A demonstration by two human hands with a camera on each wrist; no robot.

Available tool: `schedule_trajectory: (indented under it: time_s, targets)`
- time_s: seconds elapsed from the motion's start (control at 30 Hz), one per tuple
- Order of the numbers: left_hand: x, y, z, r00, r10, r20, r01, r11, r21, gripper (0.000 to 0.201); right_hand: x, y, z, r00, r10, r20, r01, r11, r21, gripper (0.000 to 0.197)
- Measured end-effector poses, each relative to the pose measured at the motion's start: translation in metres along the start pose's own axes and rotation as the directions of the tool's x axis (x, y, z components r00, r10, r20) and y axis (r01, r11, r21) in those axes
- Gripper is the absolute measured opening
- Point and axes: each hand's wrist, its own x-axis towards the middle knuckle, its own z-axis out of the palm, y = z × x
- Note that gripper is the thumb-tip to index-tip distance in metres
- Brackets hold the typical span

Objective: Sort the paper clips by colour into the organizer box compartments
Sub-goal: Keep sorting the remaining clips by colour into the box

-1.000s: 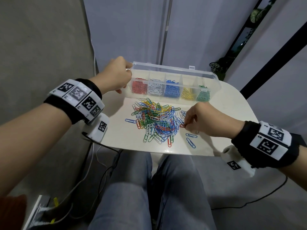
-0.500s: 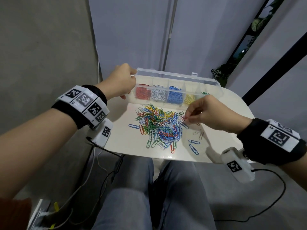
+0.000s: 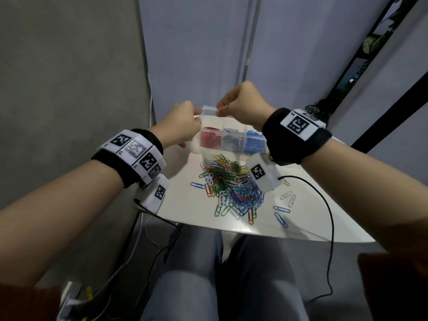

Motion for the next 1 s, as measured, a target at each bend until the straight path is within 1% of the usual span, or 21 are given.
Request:
schedule_trajectory:
  time_s: [0.1, 0.17, 0.23, 0.3, 0.37, 0.47, 0.57, 0.67, 0.77, 0.9, 0.93, 1.0]
  targets:
    - [0.001, -0.001, 0.000, 1.000, -0.008, -0.002, 0.008, 1.000, -0.007, 0.046, -0.012, 0.003, -0.009, 0.999, -0.045, 0.025, 0.046, 0.999, -0.027, 0.018]
    - [0.002, -0.001, 0.001, 1.000, -0.016, -0.006, 0.016, 1.000, -0.023, 0.046, -0.029, 0.006, -0.018, 0.990, -0.089, 0.110, 0.094, 0.995, -0.038, 0.015]
    - [0.003, -0.001, 0.003, 1.000, -0.027, -0.011, 0.027, 0.999, -0.038, 0.046, -0.045, 0.012, -0.024, 0.967, -0.113, 0.230, 0.136, 0.987, -0.085, 0.013]
    - [0.005, -0.002, 0.003, 0.999, -0.040, -0.016, 0.039, 0.998, -0.050, 0.045, -0.056, 0.021, -0.024, 0.943, -0.101, 0.317, 0.166, 0.969, -0.185, 0.015]
    - [0.005, -0.002, 0.002, 0.999, -0.045, -0.014, 0.044, 0.997, -0.058, 0.045, -0.063, 0.030, -0.019, 0.933, -0.067, 0.352, 0.169, 0.949, -0.265, 0.014]
    - [0.005, 0.000, 0.002, 0.999, -0.046, -0.009, 0.045, 0.997, -0.062, 0.046, -0.072, 0.044, -0.005, 0.924, -0.036, 0.381, 0.178, 0.922, -0.344, 0.008]
    - [0.005, 0.000, 0.002, 0.999, -0.055, -0.001, 0.054, 0.996, -0.067, 0.047, -0.076, 0.053, 0.008, 0.922, -0.018, 0.388, 0.169, 0.918, -0.359, 0.011]
    - [0.004, -0.001, 0.002, 0.999, -0.051, -0.001, 0.051, 0.997, -0.065, 0.047, -0.075, 0.055, 0.009, 0.928, -0.007, 0.371, 0.151, 0.921, -0.360, 0.011]
    - [0.005, -0.001, 0.002, 0.999, -0.049, -0.001, 0.049, 0.997, -0.065, 0.047, -0.070, 0.057, 0.000, 0.945, -0.007, 0.328, 0.098, 0.960, -0.263, 0.016]
    - [0.005, -0.001, 0.003, 0.999, -0.047, -0.002, 0.047, 0.996, -0.076, 0.047, -0.068, 0.060, -0.013, 0.972, 0.009, 0.233, 0.025, 0.990, -0.140, 0.005]
    - [0.005, -0.001, 0.003, 0.999, -0.049, -0.004, 0.048, 0.996, -0.075, 0.047, -0.068, 0.060, -0.015, 0.973, 0.015, 0.229, 0.012, 0.993, -0.117, 0.002]
    - [0.005, -0.001, 0.003, 0.999, -0.048, -0.007, 0.048, 0.996, -0.074, 0.047, -0.068, 0.059, -0.019, 0.973, 0.021, 0.230, -0.003, 0.997, -0.080, 0.003]
